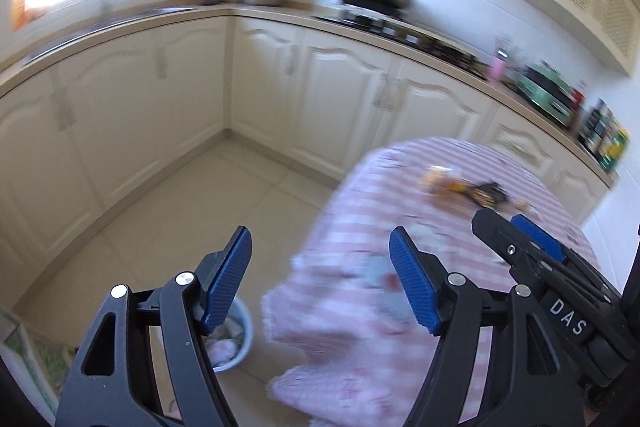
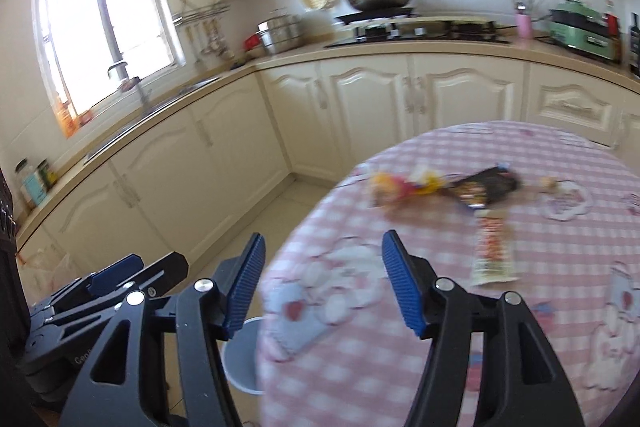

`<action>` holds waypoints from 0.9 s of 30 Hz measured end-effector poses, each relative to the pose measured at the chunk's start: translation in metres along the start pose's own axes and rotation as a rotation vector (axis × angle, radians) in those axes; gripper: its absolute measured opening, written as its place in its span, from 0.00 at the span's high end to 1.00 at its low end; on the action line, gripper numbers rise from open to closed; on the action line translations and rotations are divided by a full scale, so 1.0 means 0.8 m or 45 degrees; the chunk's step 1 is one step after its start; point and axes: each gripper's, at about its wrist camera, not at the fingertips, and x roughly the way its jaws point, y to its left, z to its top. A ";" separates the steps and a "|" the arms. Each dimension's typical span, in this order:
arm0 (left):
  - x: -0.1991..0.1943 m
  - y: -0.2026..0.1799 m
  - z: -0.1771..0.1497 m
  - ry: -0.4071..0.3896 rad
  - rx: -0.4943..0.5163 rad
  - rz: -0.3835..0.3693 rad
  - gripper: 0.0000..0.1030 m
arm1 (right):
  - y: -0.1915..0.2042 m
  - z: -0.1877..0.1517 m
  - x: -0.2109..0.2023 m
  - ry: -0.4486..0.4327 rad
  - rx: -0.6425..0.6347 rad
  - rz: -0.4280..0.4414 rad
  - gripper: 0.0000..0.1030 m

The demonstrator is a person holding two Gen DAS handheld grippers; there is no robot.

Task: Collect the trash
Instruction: 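Move both tools back to the table toward the red-checked wrapper, then grasp the red-checked wrapper with the left tool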

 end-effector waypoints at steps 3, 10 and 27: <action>0.016 -0.053 0.002 0.025 0.077 -0.056 0.33 | -0.051 0.003 -0.017 -0.023 0.067 -0.069 0.41; 0.065 -0.160 -0.004 0.133 0.237 -0.184 0.33 | -0.166 -0.002 -0.044 -0.033 0.204 -0.241 0.41; 0.161 -0.245 -0.025 0.309 0.389 -0.188 0.57 | -0.244 -0.008 0.003 0.067 0.309 -0.286 0.41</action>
